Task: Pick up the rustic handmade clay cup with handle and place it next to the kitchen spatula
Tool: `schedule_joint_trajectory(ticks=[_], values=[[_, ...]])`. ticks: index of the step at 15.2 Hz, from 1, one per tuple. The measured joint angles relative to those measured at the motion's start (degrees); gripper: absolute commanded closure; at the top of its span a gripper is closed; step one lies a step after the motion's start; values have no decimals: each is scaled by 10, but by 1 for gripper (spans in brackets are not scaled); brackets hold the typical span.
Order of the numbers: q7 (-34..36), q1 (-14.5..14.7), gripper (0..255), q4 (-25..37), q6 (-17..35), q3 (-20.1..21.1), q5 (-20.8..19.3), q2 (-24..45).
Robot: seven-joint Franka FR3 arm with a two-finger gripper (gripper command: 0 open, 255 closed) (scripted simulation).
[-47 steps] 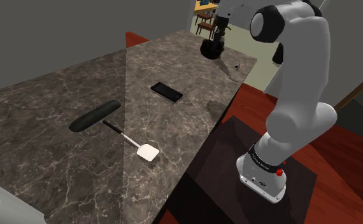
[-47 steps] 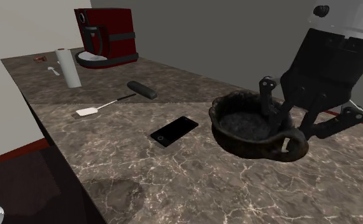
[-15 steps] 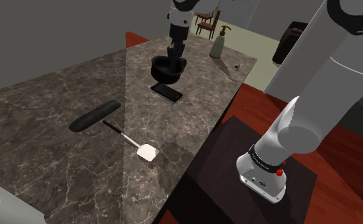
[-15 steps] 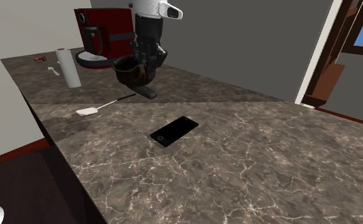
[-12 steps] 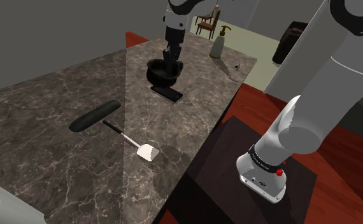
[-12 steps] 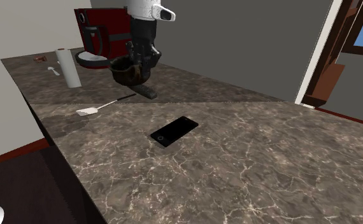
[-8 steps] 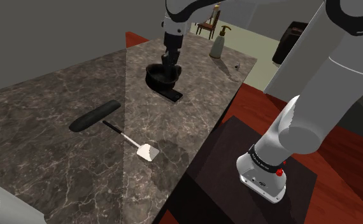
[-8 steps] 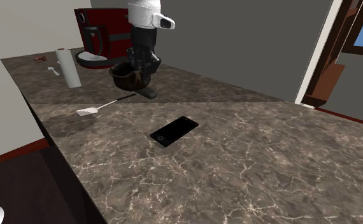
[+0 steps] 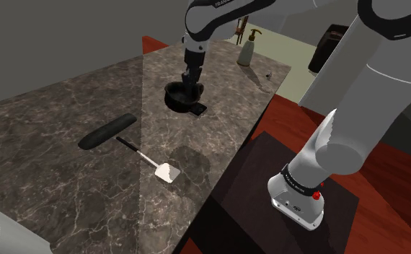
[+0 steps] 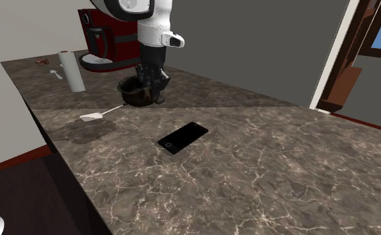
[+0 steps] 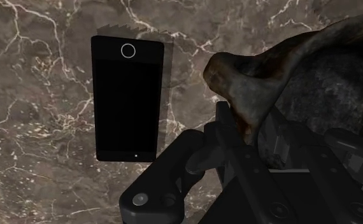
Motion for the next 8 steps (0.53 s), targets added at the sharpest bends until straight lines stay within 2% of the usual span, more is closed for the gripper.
schedule_joint_trajectory(ticks=[8], values=[[-8, 1, 255, -26, 58, 1, 6, 32]])
